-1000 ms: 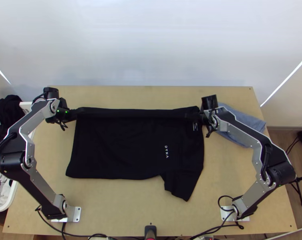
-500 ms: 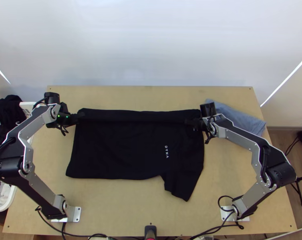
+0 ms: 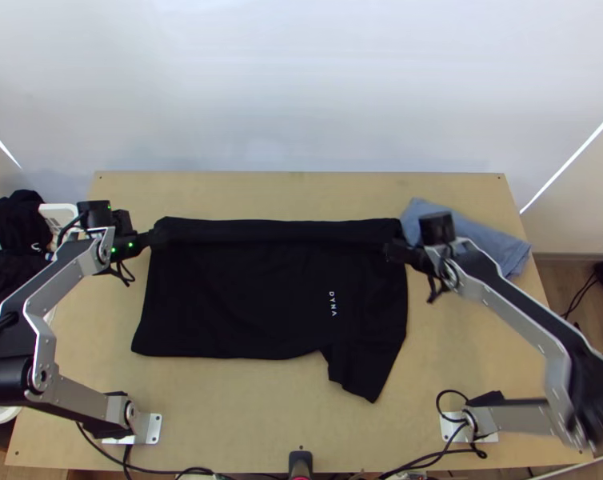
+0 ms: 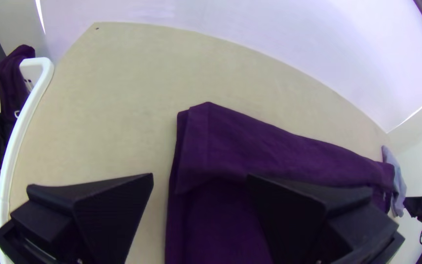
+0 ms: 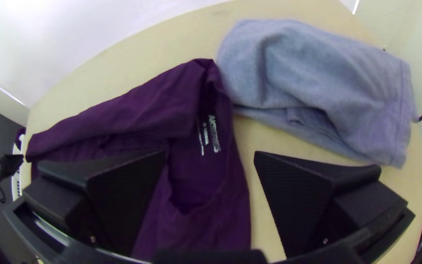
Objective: Fold the t-shirt
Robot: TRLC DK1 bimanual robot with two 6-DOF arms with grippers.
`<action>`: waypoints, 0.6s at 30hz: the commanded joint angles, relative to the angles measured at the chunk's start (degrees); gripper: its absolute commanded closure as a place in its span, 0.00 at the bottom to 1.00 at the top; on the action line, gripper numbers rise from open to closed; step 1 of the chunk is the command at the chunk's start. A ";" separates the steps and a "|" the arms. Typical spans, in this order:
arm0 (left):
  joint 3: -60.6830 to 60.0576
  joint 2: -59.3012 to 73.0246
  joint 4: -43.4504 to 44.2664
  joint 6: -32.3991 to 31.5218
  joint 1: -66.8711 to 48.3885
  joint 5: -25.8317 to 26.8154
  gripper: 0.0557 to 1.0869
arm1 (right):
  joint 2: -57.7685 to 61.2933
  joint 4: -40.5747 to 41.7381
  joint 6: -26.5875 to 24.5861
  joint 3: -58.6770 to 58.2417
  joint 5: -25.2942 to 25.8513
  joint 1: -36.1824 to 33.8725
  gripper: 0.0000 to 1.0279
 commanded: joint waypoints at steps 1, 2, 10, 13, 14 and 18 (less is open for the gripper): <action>-3.07 -4.34 2.66 0.31 0.90 0.00 0.06 | -20.32 -13.73 12.68 -6.71 -0.15 3.87 0.15; -3.15 -4.51 2.66 0.13 0.99 0.00 0.06 | -23.92 -15.84 15.23 -9.00 -0.42 4.66 0.15; -3.15 -5.13 2.04 -1.71 0.28 0.00 0.06 | -38.51 -44.41 29.73 -13.48 -8.15 6.86 0.15; -3.07 -5.39 1.69 -2.59 -0.42 -0.09 0.06 | -37.19 -47.04 28.76 -13.04 -9.56 8.71 0.15; -3.07 -5.48 1.60 -2.85 -0.68 -0.18 0.06 | -37.11 -46.96 28.68 -12.95 -9.56 8.71 0.15; -3.07 -6.09 1.25 -3.65 -1.48 -0.79 0.06 | -33.15 -44.41 26.57 -14.71 -14.22 8.97 0.16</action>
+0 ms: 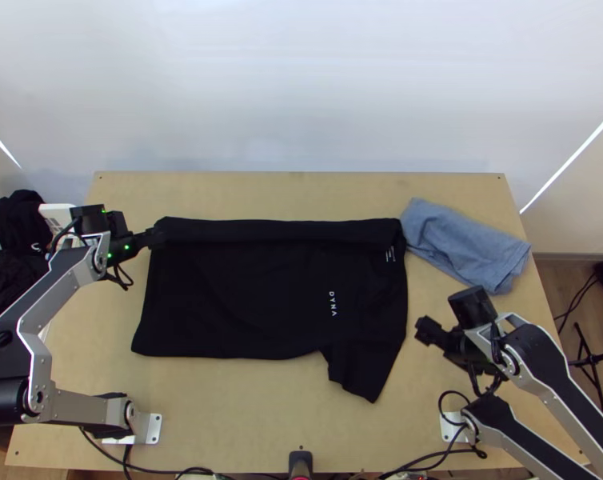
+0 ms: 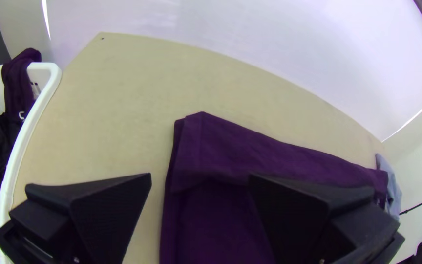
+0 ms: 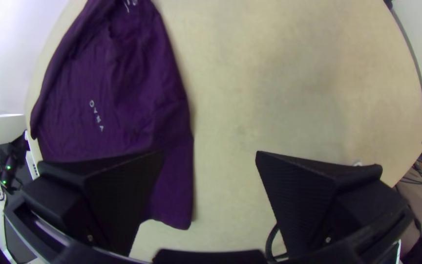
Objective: Fold the t-shirt
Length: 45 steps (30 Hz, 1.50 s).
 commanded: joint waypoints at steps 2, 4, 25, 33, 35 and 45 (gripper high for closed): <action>-0.09 -1.09 -0.54 -1.59 -1.19 -0.90 0.06 | 5.56 -2.11 -1.37 -2.32 -8.22 1.52 0.17; 0.08 -1.44 -0.63 -1.86 -1.37 -1.34 0.06 | 9.34 -0.53 -2.69 -1.71 -9.80 1.34 0.25; 1.31 -8.39 -11.35 6.23 1.45 -2.04 0.06 | 25.07 22.85 -16.58 -6.28 -18.50 4.77 0.74; 1.75 -7.86 -11.26 6.23 1.09 -1.96 0.06 | 21.12 22.50 -19.39 -6.28 -13.23 2.40 0.70; 1.75 -7.77 -11.26 6.23 0.92 -1.96 0.06 | 20.32 22.24 -20.18 -6.63 -11.56 2.40 0.69; 2.28 -7.86 -11.44 6.14 0.74 -2.04 0.06 | 17.95 20.39 -20.45 -7.60 -7.87 3.36 0.66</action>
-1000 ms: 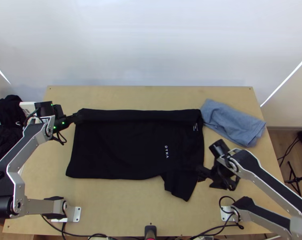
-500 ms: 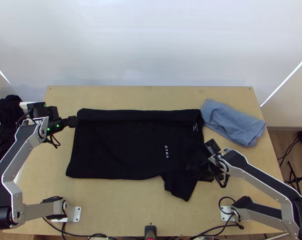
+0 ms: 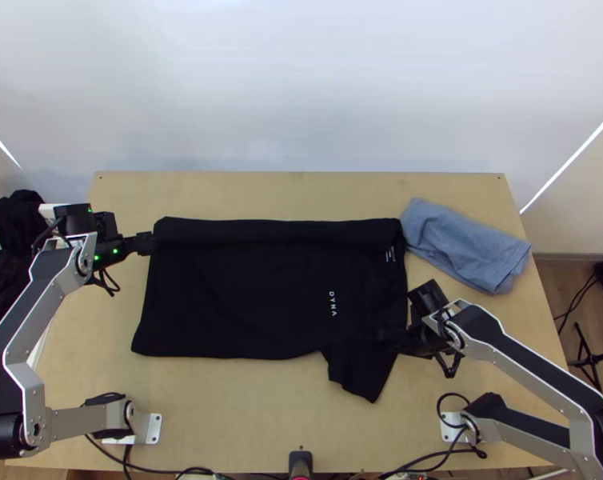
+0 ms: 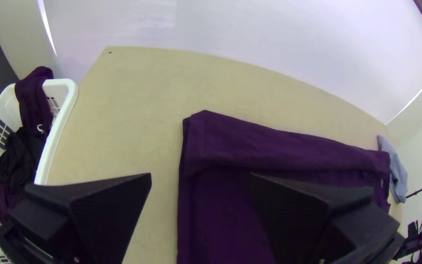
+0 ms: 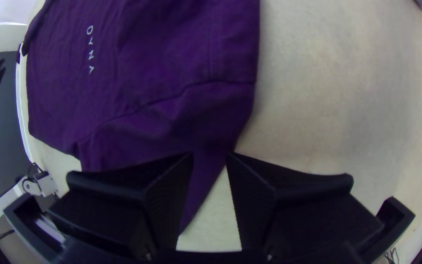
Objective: Fold the t-shirt
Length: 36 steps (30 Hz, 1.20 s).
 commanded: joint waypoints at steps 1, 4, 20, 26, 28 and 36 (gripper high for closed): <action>0.31 -0.01 -0.25 0.04 -0.04 -0.01 0.06 | -2.25 -1.73 -0.27 -0.40 3.26 0.96 0.66; 0.22 -0.01 -0.42 -0.04 -0.04 0.08 0.06 | -2.69 -1.82 -0.27 -0.93 3.52 1.05 0.66; -0.13 -0.28 -4.12 4.70 1.36 -0.01 0.06 | 2.94 4.07 3.68 -1.81 3.70 7.20 0.71; -1.80 -0.89 -6.49 11.47 4.53 -0.01 0.07 | 2.68 7.06 3.68 -2.16 3.96 8.87 0.97; -2.06 -1.15 -9.83 14.72 5.76 -0.01 0.07 | 1.88 6.97 3.16 -2.60 3.96 8.87 0.97; -6.54 -6.60 -33.91 37.57 8.22 5.26 0.07 | 0.30 6.97 2.72 -3.30 3.96 8.08 0.97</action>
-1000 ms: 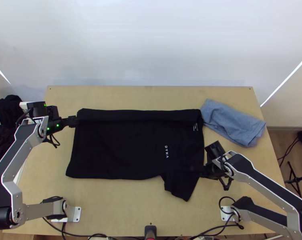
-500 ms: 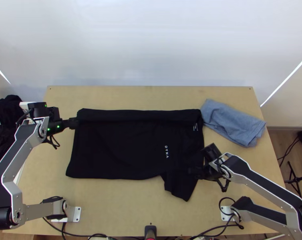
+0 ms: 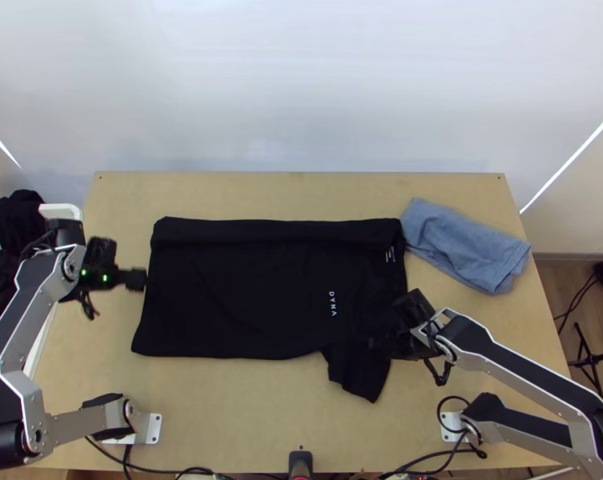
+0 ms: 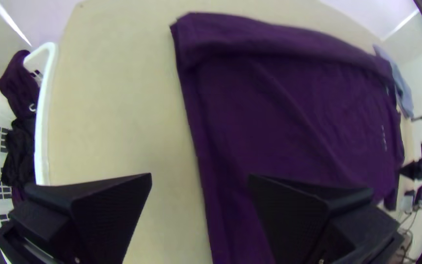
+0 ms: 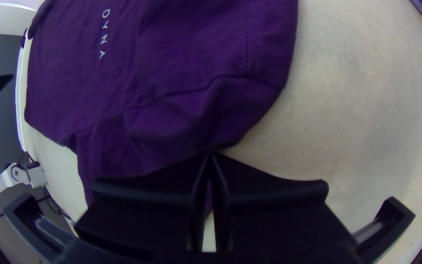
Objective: Fold the t-shirt
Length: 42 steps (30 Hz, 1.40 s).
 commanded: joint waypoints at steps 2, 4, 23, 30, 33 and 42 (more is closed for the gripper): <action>-8.47 -5.26 -11.96 22.09 3.70 3.49 0.07 | 0.50 0.31 -0.13 -0.42 0.07 -0.07 0.97; -9.87 -5.87 -13.19 25.16 3.79 3.84 0.07 | 0.86 0.31 -0.04 -0.33 0.07 -0.07 0.97; -12.77 -1.56 -22.77 40.81 6.86 0.06 0.11 | -0.20 -0.48 0.05 0.11 0.60 -1.30 0.97; -13.74 -0.60 -19.69 40.37 6.51 0.15 0.28 | -0.73 -1.19 0.14 0.46 0.60 -1.21 0.97; -13.04 -0.51 -18.99 40.11 6.42 0.15 0.28 | -1.78 -1.89 0.14 0.02 0.60 -1.21 0.97; -12.60 -0.33 -16.35 38.52 5.98 0.50 0.28 | -2.13 -1.98 0.31 -0.07 0.60 -0.25 0.97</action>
